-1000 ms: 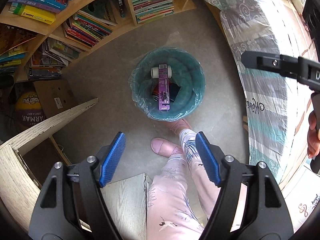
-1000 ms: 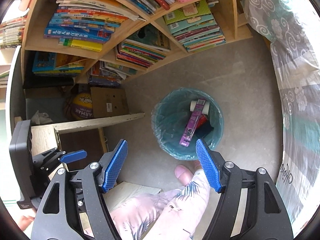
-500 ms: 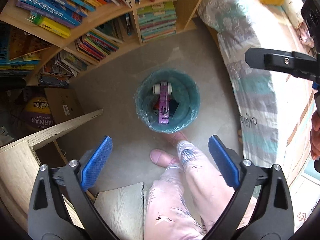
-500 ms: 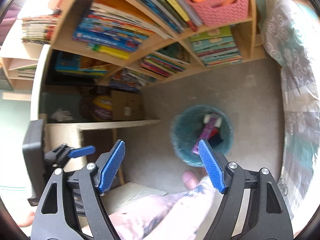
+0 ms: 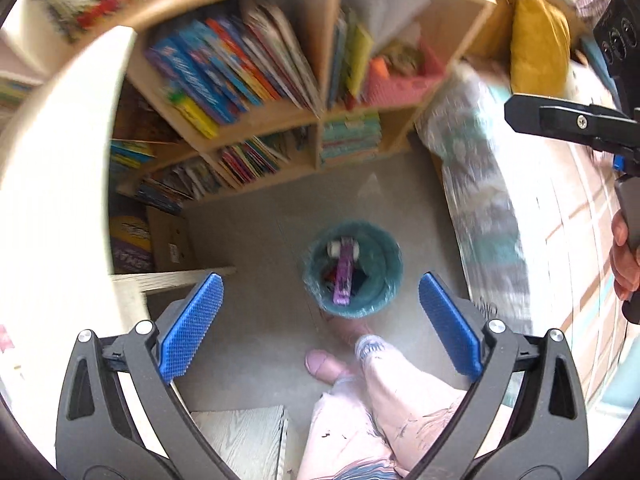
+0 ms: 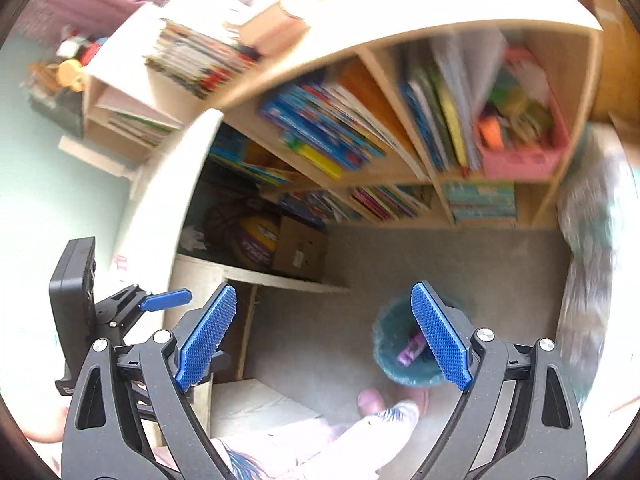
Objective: Collect trash
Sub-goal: 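Return both tools to the desk toward the remaining boxes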
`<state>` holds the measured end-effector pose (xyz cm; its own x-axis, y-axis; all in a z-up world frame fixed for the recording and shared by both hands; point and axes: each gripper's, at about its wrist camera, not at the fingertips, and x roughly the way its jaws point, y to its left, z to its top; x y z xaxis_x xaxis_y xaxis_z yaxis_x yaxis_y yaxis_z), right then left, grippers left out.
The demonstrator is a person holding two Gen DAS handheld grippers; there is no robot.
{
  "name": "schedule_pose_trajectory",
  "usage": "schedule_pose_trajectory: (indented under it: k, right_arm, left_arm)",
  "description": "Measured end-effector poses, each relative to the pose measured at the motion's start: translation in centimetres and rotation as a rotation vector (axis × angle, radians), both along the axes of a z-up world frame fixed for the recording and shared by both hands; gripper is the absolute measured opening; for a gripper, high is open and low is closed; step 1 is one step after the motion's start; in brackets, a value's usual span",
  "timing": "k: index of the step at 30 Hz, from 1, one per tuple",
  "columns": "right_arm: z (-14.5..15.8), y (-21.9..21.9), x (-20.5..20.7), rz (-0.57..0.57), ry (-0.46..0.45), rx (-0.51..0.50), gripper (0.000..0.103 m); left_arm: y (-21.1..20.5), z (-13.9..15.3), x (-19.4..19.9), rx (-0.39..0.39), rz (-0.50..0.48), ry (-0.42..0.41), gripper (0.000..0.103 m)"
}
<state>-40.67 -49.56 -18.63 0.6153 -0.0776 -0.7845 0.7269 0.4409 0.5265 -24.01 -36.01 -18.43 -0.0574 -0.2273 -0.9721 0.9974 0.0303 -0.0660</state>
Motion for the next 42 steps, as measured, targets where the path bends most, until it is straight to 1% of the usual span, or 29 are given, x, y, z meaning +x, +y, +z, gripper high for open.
schedule_pose_trajectory:
  k: [4,6,8,9,13,16,23,30,36,42]
  right_arm:
    - [2.7,0.4,3.1,0.079,-0.022,-0.048,0.089]
    - [3.6,0.9,5.0,0.126,-0.035,-0.065,0.089]
    - [4.3,1.4,7.0,0.171,-0.043,-0.079,0.089]
    - [4.7,1.7,8.0,0.194,-0.047,-0.086,0.089]
    - [5.9,3.3,12.5,0.289,-0.069,-0.102,0.089]
    - [6.9,5.0,16.0,0.37,-0.089,-0.11,0.089]
    - [8.3,9.5,23.2,0.577,-0.107,-0.12,0.089]
    - [9.1,14.4,28.4,0.758,-0.121,-0.131,0.089]
    - [9.7,17.4,31.6,0.85,-0.127,-0.128,0.089]
    - [10.3,19.2,33.4,0.914,-0.134,-0.132,0.089]
  left_arm:
    - [2.0,2.8,3.1,-0.051,0.1,0.0,0.096]
    - [3.1,4.2,4.5,-0.078,0.155,-0.02,0.096]
    - [4.2,5.6,6.2,-0.095,0.219,-0.055,0.096]
    - [5.1,6.5,7.4,-0.115,0.267,-0.061,0.096]
    - [8.5,9.2,11.1,-0.185,0.418,-0.041,0.096]
    - [11.0,10.6,13.1,-0.222,0.508,-0.059,0.096]
    - [17.4,12.0,17.1,-0.258,0.698,-0.109,0.096]
    - [24.0,12.6,19.2,-0.266,0.866,-0.143,0.096]
    - [29.3,13.1,20.9,-0.27,0.999,-0.17,0.096]
    - [32.3,13.4,21.8,-0.271,1.07,-0.192,0.096]
